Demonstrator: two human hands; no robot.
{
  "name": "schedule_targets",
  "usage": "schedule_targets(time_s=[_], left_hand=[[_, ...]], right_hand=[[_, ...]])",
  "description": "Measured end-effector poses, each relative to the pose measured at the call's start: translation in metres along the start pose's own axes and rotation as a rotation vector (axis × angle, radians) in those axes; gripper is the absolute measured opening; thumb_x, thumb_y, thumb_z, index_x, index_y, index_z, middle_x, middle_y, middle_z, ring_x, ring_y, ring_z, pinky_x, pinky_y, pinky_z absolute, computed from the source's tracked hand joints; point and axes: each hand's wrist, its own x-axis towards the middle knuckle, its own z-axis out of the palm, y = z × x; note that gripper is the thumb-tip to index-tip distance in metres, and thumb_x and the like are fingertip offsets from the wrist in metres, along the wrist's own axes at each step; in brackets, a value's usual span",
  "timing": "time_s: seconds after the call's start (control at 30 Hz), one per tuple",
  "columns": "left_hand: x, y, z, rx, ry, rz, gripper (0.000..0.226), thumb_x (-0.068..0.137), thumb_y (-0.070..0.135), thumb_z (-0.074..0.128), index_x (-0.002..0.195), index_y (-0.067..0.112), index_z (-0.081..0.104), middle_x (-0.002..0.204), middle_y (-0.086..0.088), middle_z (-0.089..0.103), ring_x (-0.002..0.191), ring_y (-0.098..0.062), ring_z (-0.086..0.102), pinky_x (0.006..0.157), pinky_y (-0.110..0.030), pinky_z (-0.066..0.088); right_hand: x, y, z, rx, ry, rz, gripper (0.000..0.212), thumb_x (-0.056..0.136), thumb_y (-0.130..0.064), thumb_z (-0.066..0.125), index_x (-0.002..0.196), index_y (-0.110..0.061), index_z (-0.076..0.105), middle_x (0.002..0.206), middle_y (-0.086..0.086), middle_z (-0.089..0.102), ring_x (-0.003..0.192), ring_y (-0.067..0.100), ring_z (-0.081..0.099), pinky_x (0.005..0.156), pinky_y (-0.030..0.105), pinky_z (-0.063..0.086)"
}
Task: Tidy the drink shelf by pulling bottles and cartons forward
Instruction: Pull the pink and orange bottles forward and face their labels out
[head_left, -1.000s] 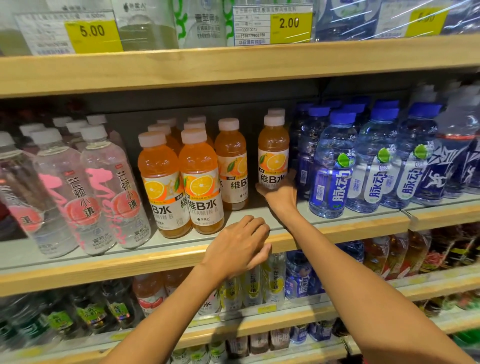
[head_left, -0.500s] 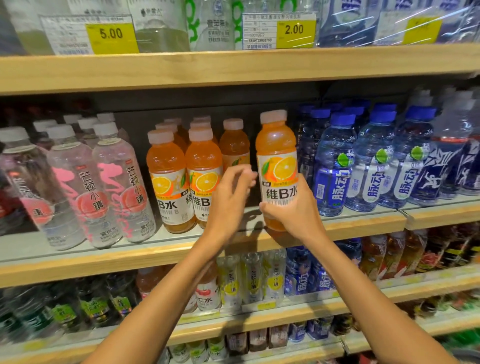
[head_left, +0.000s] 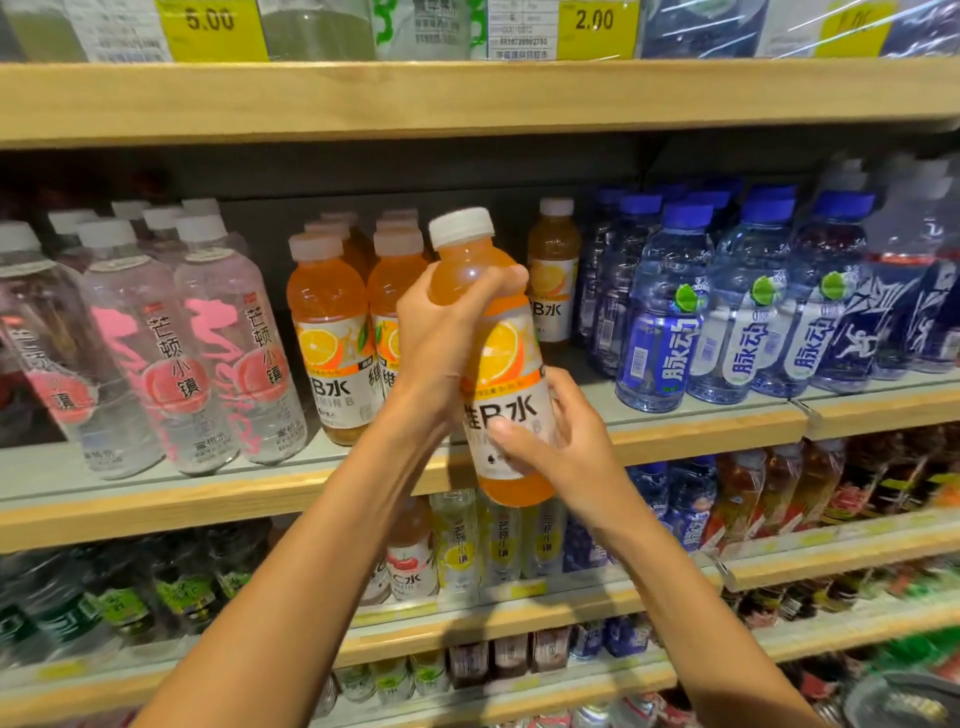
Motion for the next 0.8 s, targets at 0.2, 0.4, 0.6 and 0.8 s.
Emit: schedule_targets(time_s=[0.2,0.4,0.6,0.8], left_hand=[[0.013,0.01,-0.017,-0.54,-0.556,-0.311,0.056,0.052,0.024,0.086,0.102,0.01,0.065,0.096,-0.009,0.067,0.078,-0.023,0.067,0.073,-0.033,0.056],[0.014,-0.004,-0.021,-0.637,-0.717,-0.382,0.068,0.052,0.026,0.09,0.11,0.009,0.06,0.099,-0.011,0.065,0.082,-0.023,0.067,0.078,-0.034,0.056],[0.007,-0.005,-0.025,0.144,-0.261,-0.109,0.054,0.08,0.054,0.066,0.118,0.016,0.059,0.111,-0.007,0.07,0.098,-0.019,0.069,0.078,-0.033,0.056],[-0.01,-0.003,-0.007,0.358,-0.1,0.185,0.048,0.084,0.05,0.057,0.119,0.018,0.055,0.104,0.009,0.065,0.09,0.005,0.064,0.069,-0.01,0.049]], right_hand=[[-0.001,0.009,-0.003,0.617,-0.469,0.285,0.088,0.069,-0.062,0.072,0.133,-0.006,0.05,0.117,0.022,0.063,0.1,0.036,0.064,0.097,0.054,0.043],[-0.001,0.014,0.017,0.575,-0.479,0.29,0.073,0.065,-0.052,0.08,0.116,-0.007,0.057,0.093,0.017,0.067,0.077,0.028,0.068,0.071,0.038,0.057],[-0.004,0.013,0.009,0.26,-0.127,0.146,0.045,0.067,-0.042,0.073,0.104,-0.017,0.067,0.091,0.011,0.072,0.08,0.027,0.071,0.069,0.035,0.057],[-0.001,0.009,0.014,-0.235,0.3,-0.019,0.052,0.06,-0.046,0.077,0.098,-0.016,0.058,0.083,-0.001,0.069,0.074,0.011,0.067,0.057,0.023,0.05]])
